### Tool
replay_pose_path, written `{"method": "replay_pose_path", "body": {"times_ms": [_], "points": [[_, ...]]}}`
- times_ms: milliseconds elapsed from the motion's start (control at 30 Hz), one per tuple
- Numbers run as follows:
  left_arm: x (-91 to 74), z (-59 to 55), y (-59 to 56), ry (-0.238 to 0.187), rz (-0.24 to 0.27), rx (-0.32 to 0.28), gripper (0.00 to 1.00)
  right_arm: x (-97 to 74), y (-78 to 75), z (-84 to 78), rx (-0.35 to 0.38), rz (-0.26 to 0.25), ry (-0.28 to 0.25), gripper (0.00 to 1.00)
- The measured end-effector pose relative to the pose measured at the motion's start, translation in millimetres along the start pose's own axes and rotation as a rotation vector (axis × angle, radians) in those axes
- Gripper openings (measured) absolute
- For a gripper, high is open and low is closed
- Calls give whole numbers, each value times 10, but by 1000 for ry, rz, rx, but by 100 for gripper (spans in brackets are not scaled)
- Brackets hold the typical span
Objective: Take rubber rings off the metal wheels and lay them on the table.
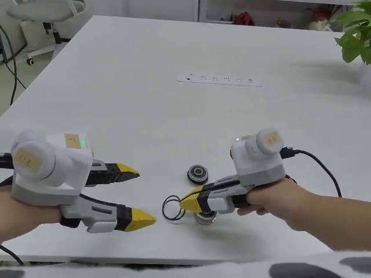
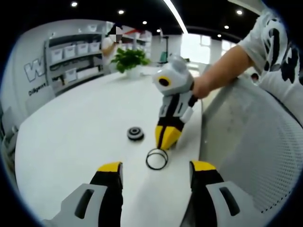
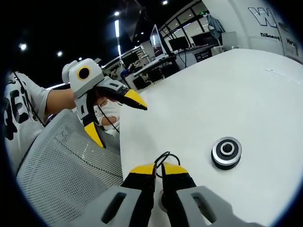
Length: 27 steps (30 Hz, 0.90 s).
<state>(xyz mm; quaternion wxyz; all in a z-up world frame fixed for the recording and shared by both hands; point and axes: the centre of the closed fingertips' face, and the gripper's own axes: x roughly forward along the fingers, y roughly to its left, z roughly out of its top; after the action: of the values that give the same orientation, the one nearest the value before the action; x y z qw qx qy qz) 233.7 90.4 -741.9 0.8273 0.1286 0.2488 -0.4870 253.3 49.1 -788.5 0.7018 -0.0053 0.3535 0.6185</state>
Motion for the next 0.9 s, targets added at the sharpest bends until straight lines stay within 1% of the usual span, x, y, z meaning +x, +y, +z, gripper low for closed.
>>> {"method": "replay_pose_path", "body": {"times_ms": [333, 700, 900], "points": [[7, 3, -10, 3, -6, -3, 58, -6, -39, -22, -19, -21, 7, 11], [21, -5, -20, 9, -13, -7, 57, 9, -27, -71, -52, -24, 35, 17], [21, -10, -19, 10, -15, -7, 57, 6, -51, -67, -76, -37, 38, 24]]}}
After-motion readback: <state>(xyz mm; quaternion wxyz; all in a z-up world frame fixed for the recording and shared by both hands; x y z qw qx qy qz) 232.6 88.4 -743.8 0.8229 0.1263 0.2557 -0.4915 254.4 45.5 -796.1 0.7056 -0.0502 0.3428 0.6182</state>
